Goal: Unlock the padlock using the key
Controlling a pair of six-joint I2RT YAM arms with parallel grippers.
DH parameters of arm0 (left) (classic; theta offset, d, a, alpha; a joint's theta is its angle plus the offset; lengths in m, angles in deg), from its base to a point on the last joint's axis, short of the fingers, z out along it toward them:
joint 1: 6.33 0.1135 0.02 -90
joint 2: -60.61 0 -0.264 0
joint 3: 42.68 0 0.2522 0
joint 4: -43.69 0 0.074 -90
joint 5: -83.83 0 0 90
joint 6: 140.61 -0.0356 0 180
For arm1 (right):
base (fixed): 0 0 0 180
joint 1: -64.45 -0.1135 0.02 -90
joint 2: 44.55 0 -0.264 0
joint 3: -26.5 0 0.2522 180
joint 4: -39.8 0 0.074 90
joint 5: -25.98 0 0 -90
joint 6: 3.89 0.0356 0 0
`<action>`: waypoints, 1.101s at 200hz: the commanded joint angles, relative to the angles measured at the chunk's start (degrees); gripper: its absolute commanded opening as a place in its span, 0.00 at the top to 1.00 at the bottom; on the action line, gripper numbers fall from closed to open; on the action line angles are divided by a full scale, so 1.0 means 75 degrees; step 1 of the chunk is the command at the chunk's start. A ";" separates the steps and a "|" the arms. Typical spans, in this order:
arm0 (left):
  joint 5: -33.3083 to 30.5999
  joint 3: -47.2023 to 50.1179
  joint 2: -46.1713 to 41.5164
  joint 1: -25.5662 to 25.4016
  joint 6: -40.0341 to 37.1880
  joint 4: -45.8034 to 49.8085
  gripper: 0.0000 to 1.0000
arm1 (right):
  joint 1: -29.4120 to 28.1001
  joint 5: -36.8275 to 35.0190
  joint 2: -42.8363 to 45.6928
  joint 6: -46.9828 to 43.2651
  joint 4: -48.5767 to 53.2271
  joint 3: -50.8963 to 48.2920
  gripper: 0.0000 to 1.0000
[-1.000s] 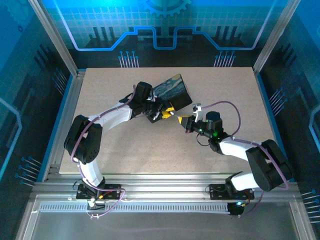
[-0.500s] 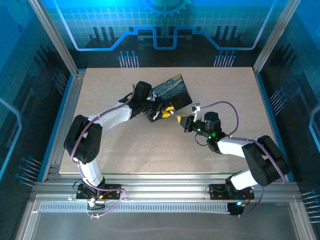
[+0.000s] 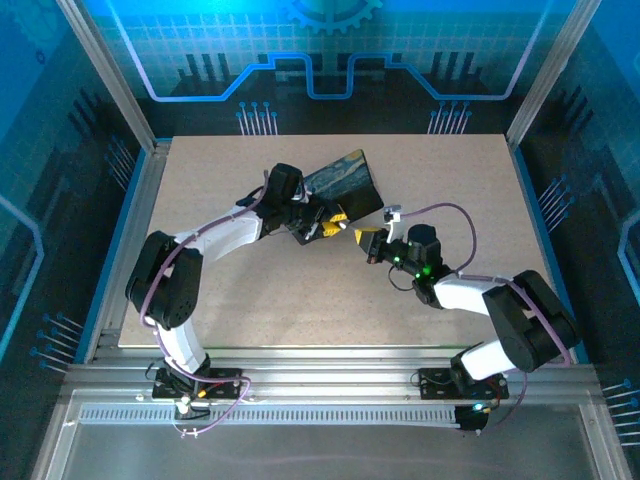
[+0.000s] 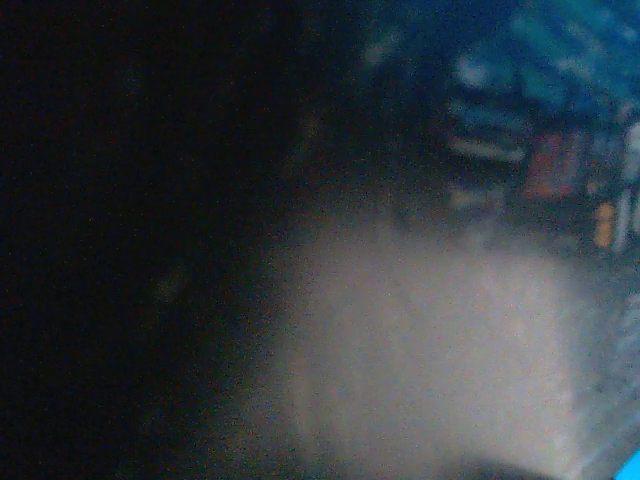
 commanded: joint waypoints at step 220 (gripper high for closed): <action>-0.0176 0.0523 -0.0557 0.0070 0.0601 0.0032 0.95 | -0.0584 -0.0603 -0.0571 -0.0062 -0.0886 0.0441 1.00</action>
